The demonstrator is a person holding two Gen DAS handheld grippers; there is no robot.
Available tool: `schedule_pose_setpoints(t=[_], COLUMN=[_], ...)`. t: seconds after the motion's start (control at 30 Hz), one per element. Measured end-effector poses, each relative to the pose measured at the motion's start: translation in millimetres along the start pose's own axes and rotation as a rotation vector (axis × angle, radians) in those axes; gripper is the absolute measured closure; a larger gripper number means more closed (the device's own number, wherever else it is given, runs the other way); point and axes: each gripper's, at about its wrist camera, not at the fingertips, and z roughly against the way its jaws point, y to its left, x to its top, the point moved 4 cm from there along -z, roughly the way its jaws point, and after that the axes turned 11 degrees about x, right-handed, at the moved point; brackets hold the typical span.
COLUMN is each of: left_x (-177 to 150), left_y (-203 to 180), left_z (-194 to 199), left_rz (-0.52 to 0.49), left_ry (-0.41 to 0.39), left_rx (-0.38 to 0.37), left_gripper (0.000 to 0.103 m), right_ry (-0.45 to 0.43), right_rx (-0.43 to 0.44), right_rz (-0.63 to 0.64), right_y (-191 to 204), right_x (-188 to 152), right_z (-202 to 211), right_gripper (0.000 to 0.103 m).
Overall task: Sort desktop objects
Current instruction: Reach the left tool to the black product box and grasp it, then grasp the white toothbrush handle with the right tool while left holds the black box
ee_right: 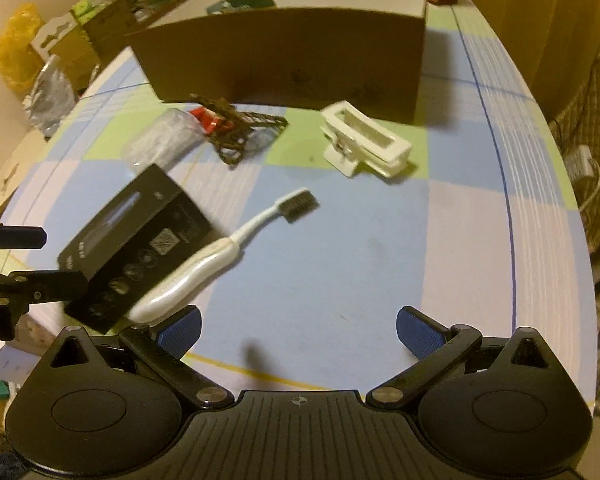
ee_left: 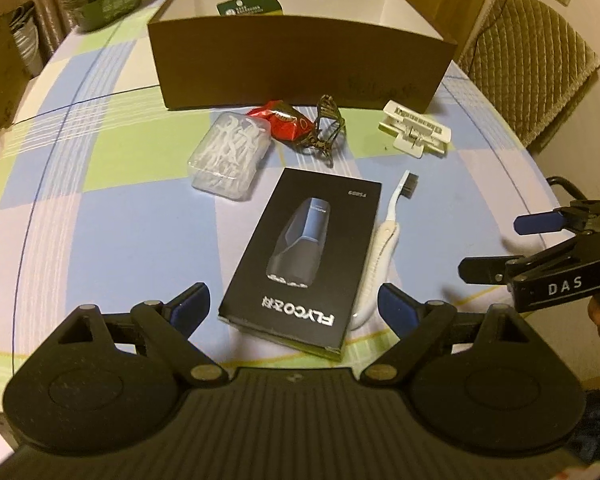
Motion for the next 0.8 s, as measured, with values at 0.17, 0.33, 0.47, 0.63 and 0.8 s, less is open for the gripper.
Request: schedule_pose_setpoints(t=[0.17,0.33,0.47,0.63,0.8], left_x=[7,14,19,27,29], left_y=[-1,-8,-10,-10,-9], left_z=[-19,-42,-57,-64,-64], left_rz=[-0.040,-0.091,-0.114,-0.140,-0.176], left_ry=[0.014,0.046,0.074,0.079,0.067], left_rx=[-0.033,-0.068,-0.093,-0.135,-0.142], left_gripper=[0.015,0.014,0.015,0.021,0.023], right_ry=[0.007,0.005,0.003,-0.002,0.000], right_rx=[-0.028,-0.045,-0.061,-0.075,-0.074], right_rz=[-0.059,-0.112,-0.147,-0.188,-0.192], right_y=[-12,-20,-24,-27,-21], right_x=[0,1,2,3,7], right_z=[-5,-6,-7,-9,-16], right_gripper=[0.002,0.002,0.002,0.002,0.002])
